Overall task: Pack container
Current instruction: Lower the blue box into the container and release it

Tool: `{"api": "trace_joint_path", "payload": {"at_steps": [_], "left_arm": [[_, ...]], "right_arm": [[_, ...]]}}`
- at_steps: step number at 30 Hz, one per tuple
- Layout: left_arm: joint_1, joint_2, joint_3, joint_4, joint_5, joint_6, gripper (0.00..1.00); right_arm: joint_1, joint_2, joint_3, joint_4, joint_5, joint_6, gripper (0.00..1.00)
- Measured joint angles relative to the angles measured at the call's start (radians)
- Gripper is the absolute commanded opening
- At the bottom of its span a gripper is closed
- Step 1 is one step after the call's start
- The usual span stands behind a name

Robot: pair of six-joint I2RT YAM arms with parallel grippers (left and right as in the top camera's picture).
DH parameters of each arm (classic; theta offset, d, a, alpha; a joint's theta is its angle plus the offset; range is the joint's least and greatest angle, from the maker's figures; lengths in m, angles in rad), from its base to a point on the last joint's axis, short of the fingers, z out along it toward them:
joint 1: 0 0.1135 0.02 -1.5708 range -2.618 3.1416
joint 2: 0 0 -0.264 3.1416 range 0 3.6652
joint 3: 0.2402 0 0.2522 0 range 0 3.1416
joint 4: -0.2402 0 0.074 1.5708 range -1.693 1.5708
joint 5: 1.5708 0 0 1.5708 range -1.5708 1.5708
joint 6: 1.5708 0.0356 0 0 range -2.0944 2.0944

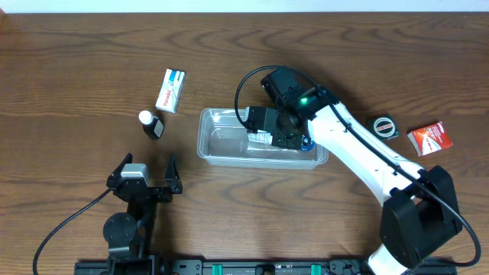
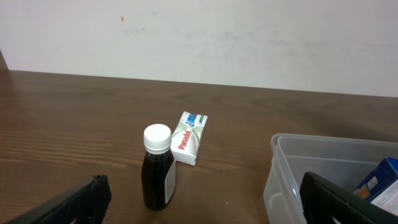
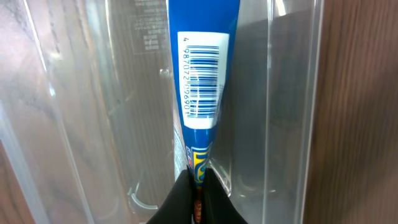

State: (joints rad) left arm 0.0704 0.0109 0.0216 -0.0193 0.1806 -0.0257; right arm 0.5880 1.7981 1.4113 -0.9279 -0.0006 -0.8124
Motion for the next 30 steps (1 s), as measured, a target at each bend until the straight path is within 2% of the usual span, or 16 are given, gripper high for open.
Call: {"api": "trace_joint_path", "payload": {"at_steps": [1, 3, 4, 7, 11, 21, 30], "left_arm": [[0.0, 0.0, 0.0, 0.0, 0.0, 0.0, 0.98], [0.0, 0.0, 0.0, 0.0, 0.0, 0.0, 0.98], [0.0, 0.0, 0.0, 0.0, 0.0, 0.0, 0.98], [0.0, 0.0, 0.0, 0.0, 0.0, 0.0, 0.98], [0.0, 0.0, 0.0, 0.0, 0.0, 0.0, 0.98], [0.0, 0.0, 0.0, 0.0, 0.0, 0.0, 0.98], [0.0, 0.0, 0.0, 0.0, 0.0, 0.0, 0.98]], "right_arm": [[0.002, 0.0, 0.0, -0.003, 0.0, 0.004, 0.04], [0.008, 0.0, 0.0, -0.01, 0.0, 0.014, 0.13], [0.014, 0.0, 0.0, -0.016, 0.001, 0.024, 0.24], [0.032, 0.0, 0.0, -0.028, 0.0, 0.036, 0.4], [0.06, 0.0, 0.0, -0.033, -0.002, 0.05, 0.52], [0.071, 0.0, 0.01, -0.052, -0.005, 0.064, 0.54], [0.071, 0.0, 0.18, -0.085, -0.068, 0.265, 0.7]]}}
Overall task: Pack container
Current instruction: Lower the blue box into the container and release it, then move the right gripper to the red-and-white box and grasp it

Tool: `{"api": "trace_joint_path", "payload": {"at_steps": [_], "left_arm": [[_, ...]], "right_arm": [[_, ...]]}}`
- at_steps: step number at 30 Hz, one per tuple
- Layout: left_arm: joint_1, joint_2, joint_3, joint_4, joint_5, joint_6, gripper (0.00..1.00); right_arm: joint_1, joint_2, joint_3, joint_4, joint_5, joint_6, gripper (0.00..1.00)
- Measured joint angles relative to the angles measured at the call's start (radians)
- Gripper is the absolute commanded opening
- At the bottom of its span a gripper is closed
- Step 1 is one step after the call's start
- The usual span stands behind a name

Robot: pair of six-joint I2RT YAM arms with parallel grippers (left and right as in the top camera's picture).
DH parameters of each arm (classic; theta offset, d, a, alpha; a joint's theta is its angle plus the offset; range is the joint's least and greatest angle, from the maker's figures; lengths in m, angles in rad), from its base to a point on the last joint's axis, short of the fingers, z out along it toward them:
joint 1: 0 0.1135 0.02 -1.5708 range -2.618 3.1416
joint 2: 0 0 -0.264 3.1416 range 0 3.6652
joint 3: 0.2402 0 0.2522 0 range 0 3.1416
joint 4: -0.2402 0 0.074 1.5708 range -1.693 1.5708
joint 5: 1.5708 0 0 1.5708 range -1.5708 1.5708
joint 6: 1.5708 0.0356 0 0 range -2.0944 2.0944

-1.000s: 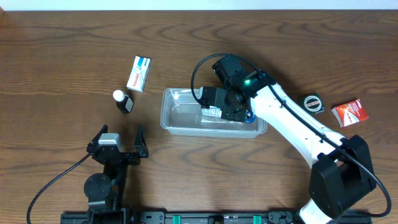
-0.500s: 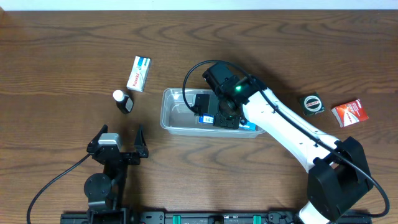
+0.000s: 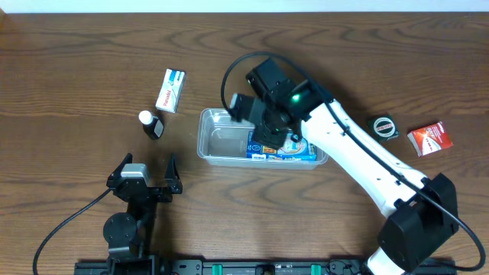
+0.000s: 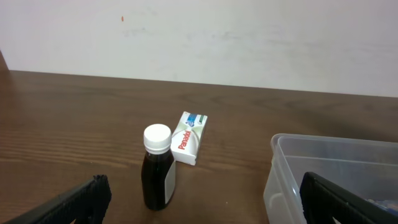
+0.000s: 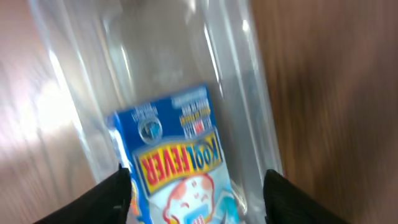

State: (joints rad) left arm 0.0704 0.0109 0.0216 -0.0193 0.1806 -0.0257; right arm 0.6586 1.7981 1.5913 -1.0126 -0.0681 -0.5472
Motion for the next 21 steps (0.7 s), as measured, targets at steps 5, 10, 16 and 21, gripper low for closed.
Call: {"api": "trace_joint_path", "payload": {"at_steps": [5, 10, 16, 21], "left_arm": [[0.0, 0.0, 0.0, 0.0, 0.0, 0.0, 0.98], [0.0, 0.0, 0.0, 0.0, 0.0, 0.0, 0.98], [0.0, 0.0, 0.0, 0.0, 0.0, 0.0, 0.98], [0.0, 0.0, 0.0, 0.0, 0.0, 0.0, 0.98]], "right_arm": [[0.0, 0.0, 0.027, 0.007, -0.17, 0.106, 0.91], [0.0, 0.0, 0.027, 0.018, -0.29, 0.182, 0.86], [0.0, 0.0, 0.025, 0.018, -0.29, 0.312, 0.7], [0.0, 0.0, 0.024, -0.009, -0.245, 0.418, 0.72]]}}
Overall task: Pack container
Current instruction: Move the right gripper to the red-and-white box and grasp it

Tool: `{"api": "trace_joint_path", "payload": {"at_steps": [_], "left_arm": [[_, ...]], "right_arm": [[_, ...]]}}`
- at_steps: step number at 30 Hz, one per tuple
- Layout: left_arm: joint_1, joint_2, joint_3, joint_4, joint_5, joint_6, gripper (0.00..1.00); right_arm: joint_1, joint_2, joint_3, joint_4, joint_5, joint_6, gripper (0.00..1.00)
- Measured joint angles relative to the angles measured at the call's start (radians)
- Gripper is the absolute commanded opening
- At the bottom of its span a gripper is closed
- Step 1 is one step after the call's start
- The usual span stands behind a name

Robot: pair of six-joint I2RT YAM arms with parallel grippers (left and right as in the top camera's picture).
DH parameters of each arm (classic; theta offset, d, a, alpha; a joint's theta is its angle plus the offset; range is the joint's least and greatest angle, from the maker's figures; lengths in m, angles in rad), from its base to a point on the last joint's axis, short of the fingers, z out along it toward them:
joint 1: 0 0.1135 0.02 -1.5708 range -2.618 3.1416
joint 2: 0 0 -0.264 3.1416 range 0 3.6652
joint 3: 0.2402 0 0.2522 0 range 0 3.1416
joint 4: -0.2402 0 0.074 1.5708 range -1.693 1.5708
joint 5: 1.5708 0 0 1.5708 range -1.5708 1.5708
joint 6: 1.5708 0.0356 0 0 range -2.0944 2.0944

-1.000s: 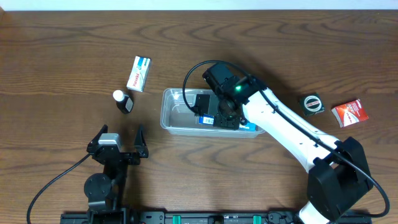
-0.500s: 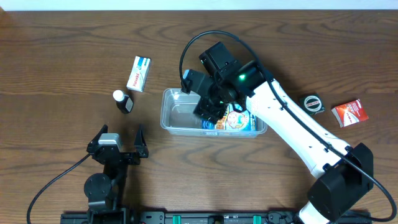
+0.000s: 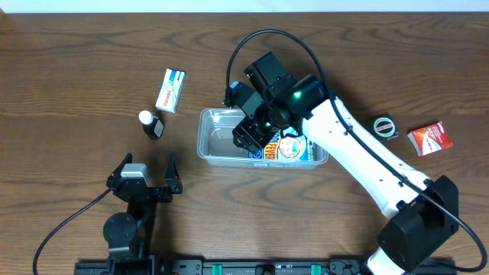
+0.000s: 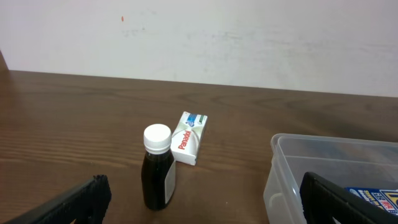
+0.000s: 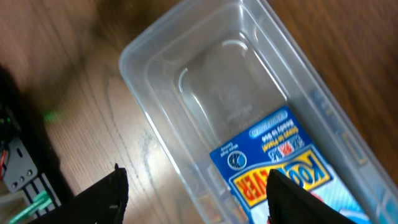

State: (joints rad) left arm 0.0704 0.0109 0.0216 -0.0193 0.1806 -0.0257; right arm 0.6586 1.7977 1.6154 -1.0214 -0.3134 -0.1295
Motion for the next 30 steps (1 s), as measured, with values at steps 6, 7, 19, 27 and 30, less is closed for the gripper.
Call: {"api": "trace_joint_path", "payload": {"at_steps": [6, 7, 19, 27, 30], "left_arm": [[0.0, 0.0, 0.0, 0.0, 0.0, 0.0, 0.98], [0.0, 0.0, 0.0, 0.0, 0.0, 0.0, 0.98], [0.0, 0.0, 0.0, 0.0, 0.0, 0.0, 0.98], [0.0, 0.0, 0.0, 0.0, 0.0, 0.0, 0.98], [0.0, 0.0, 0.0, 0.0, 0.0, 0.0, 0.98]], "right_arm": [[-0.018, -0.013, -0.002, -0.058, 0.05, 0.127, 0.73], [-0.032, -0.026, -0.003, -0.074, 0.072, 0.151, 0.75], [-0.397, -0.249, -0.006, -0.239, 0.266, 0.252, 0.99], [-0.671, -0.247, -0.097, -0.219, 0.301, 0.358, 0.82], [-0.779, -0.246, -0.191, -0.172, 0.351, 0.462, 0.85]]}}
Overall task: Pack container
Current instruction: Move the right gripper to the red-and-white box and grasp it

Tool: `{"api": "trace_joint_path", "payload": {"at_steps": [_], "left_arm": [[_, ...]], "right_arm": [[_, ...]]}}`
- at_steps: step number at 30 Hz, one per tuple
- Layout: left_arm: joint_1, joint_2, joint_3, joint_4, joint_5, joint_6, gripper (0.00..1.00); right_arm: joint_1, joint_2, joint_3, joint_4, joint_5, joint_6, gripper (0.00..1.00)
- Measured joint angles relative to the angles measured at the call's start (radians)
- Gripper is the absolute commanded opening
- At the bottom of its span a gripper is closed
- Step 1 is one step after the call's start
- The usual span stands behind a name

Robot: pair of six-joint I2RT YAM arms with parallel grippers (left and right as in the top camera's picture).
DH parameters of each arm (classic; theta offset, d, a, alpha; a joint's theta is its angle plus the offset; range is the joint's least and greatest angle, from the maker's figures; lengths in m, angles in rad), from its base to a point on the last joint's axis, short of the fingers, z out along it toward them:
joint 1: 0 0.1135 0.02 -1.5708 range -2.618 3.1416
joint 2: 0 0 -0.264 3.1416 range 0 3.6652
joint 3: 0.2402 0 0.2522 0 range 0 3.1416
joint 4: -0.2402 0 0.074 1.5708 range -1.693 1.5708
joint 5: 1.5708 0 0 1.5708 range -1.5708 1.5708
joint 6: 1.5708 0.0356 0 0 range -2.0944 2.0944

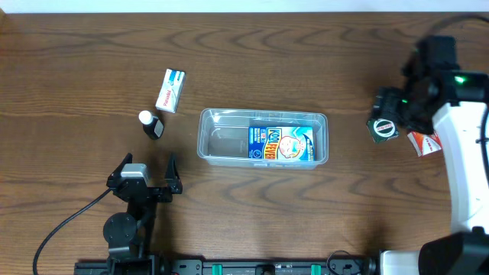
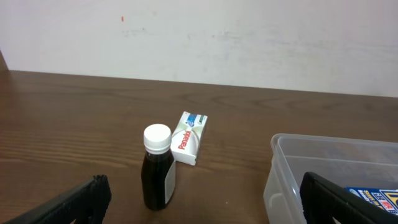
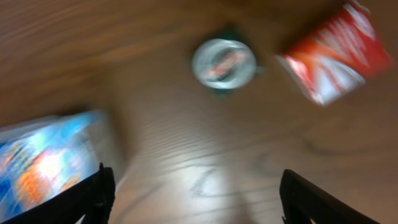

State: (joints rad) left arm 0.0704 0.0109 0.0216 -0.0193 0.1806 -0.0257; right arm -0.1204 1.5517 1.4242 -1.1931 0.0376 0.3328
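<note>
A clear plastic container sits mid-table with a blue Kool Fever box lying flat in its right half. My right gripper hangs open and empty at the far right, over a round tape measure and beside a red packet. The blurred right wrist view shows the tape measure, the red packet and my right gripper. My left gripper rests open near the front edge, facing a dark bottle and a white Panadol box.
The dark bottle with a white cap stands left of the container, and the Panadol box lies behind it. The container's near wall fills the right of the left wrist view. Bare wood lies between container and tape measure.
My right gripper was open over the container's left half; now it is at the table's right side above the tape measure. The blue box stays flat in the container. The left arm is unchanged.
My right gripper was shut on the blue box, held on edge inside the container. Then it was open, with the box lying flat in the container. It then hung over the container's left part, and now it is above the tape measure.
</note>
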Motion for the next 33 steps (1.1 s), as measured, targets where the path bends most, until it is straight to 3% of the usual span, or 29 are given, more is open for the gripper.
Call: {"api": "trace_joint_path", "payload": {"at_steps": [9, 24, 33], "left_arm": [[0.0, 0.0, 0.0, 0.0, 0.0, 0.0, 0.98], [0.0, 0.0, 0.0, 0.0, 0.0, 0.0, 0.98], [0.0, 0.0, 0.0, 0.0, 0.0, 0.0, 0.98]], "right_arm": [[-0.228, 0.003, -0.278, 0.224, 0.069, 0.223, 0.85], [-0.349, 0.032, -0.3, 0.41, 0.053, 0.258, 0.92], [-0.375, 0.21, -0.301, 0.465, 0.035, 0.255, 0.85]]}}
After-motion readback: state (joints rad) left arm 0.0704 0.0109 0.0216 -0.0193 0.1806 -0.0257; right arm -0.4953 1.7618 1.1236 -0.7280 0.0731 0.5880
